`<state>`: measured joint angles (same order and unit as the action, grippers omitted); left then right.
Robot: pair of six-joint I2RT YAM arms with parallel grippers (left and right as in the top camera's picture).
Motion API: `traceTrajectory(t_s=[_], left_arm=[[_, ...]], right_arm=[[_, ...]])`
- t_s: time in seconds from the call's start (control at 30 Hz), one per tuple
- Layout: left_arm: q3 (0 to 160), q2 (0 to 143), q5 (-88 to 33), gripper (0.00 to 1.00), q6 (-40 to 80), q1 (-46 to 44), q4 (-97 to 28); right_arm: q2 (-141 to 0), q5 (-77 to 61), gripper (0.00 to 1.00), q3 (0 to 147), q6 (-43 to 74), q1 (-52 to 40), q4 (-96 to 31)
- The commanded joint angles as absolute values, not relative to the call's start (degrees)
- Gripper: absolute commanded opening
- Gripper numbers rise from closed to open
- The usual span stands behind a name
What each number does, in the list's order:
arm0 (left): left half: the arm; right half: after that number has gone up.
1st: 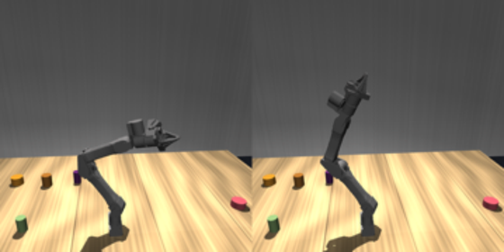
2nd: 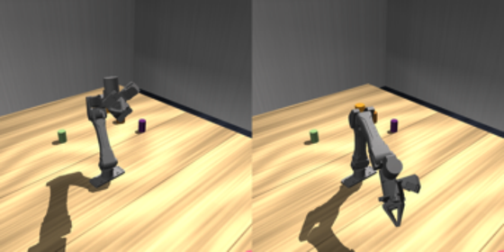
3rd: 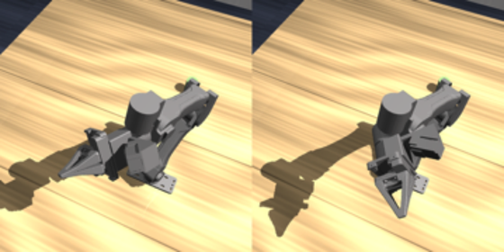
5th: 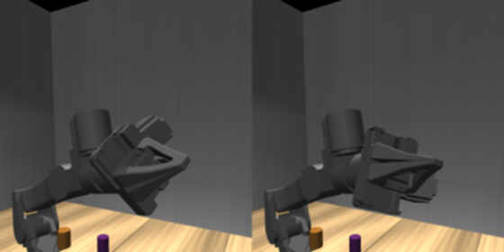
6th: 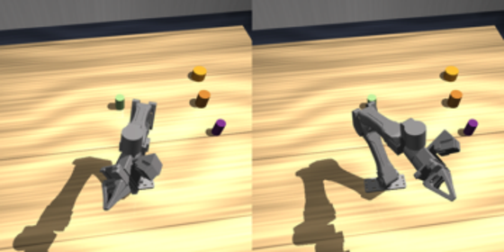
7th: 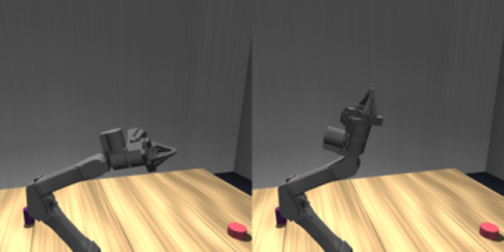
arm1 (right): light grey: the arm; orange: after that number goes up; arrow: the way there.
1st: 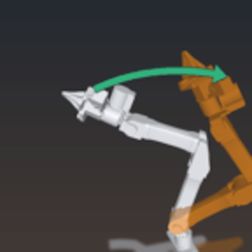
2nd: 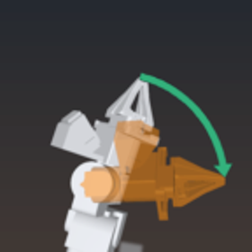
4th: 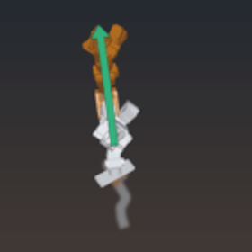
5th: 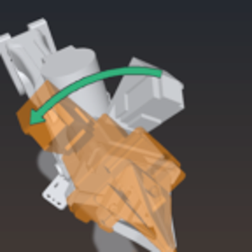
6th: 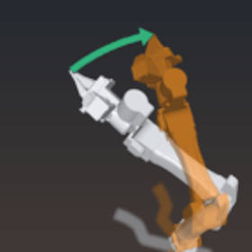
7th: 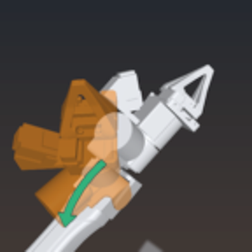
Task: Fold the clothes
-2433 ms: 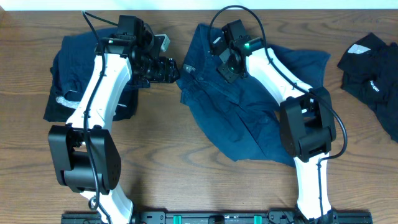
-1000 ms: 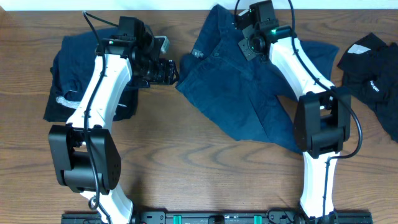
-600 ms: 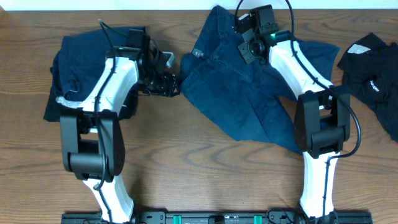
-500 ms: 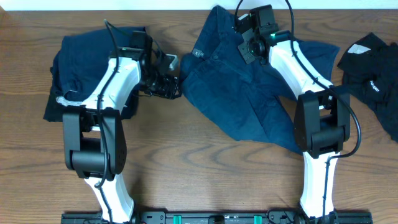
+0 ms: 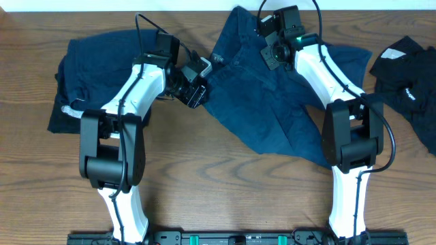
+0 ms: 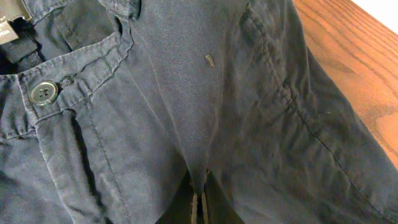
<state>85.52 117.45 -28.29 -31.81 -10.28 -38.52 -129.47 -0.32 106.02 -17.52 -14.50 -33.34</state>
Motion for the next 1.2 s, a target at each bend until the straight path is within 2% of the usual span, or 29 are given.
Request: traceTrajectory(t_s=[0.0,0.07,0.13,0.17,0.2,0.27,0.33,0.43,0.47,0.53,0.6,0.67,0.77,0.8,1.0,1.17], left_arm=[[85.3,119.5,-26.3,0.66,-33.5,-10.0,-37.9],[85.3,120.0,-26.3,0.65,-33.4,-10.0,-37.6],[85.3,120.1,-26.4,0.60,-33.4,-10.0,-37.8],[85.3,120.1,-26.4,0.52,-33.4,-10.0,-37.9],[85.3,120.1,-26.5,0.38,-33.4,-10.0,-38.1],[85.3,120.1,-26.5,0.24,-33.4,-10.0,-38.5],[85.3,120.1,-26.5,0.20,-33.3,-10.0,-39.0],[85.3,120.1,-26.5,0.19,-33.4,-10.0,-40.0],[85.3,120.1,-26.5,0.13,-33.3,-10.0,-40.3],[85.3,120.1,-26.5,0.09,-33.4,-10.0,-41.3],[85.3,120.1,-26.5,0.10,-33.3,-10.0,-41.7],[85.3,120.1,-26.5,0.24,-33.4,-10.0,-41.7],[85.3,120.1,-26.5,0.31,-33.4,-10.0,-41.3],[85.3,120.1,-26.5,0.36,-33.4,-10.0,-41.3],[85.3,120.2,-26.5,0.48,-33.4,-10.0,-41.2],[85.3,120.6,-26.6,0.51,-33.4,-10.5,-40.6]], right_arm=[[-127.6,-0.4,0.01,105.6,-16.8,-14.2,-33.3],[-127.6,-0.4,0.01,105.6,-16.8,-14.2,-33.6],[-127.6,-0.4,0.01,105.6,-16.8,-14.2,-33.8],[-127.6,-0.4,0.01,105.6,-16.8,-14.2,-33.8],[-127.6,-0.4,0.01,105.6,-16.8,-14.2,-33.7],[-127.6,-0.4,0.01,105.6,-16.8,-14.2,-33.6],[-127.6,-0.4,0.01,105.6,-16.8,-14.2,-33.6],[-127.6,-0.4,0.01,105.6,-16.7,-14.2,-33.7],[-127.6,-0.4,0.01,105.6,-16.8,-14.1,-33.7],[-127.6,-0.4,0.01,105.6,-16.8,-14.2,-33.6],[-127.6,-0.4,0.01,105.6,-16.8,-14.2,-33.6],[-127.6,-0.4,0.01,105.6,-16.8,-14.2,-33.6],[-127.6,-0.4,0.01,105.6,-16.7,-14.2,-33.6],[-127.6,-0.4,0.01,105.6,-16.7,-14.2,-33.6],[-127.6,-0.5,0.01,105.6,-16.7,-14.1,-33.8],[-127.6,-0.5,0.01,105.6,-16.7,-14.1,-33.8]])
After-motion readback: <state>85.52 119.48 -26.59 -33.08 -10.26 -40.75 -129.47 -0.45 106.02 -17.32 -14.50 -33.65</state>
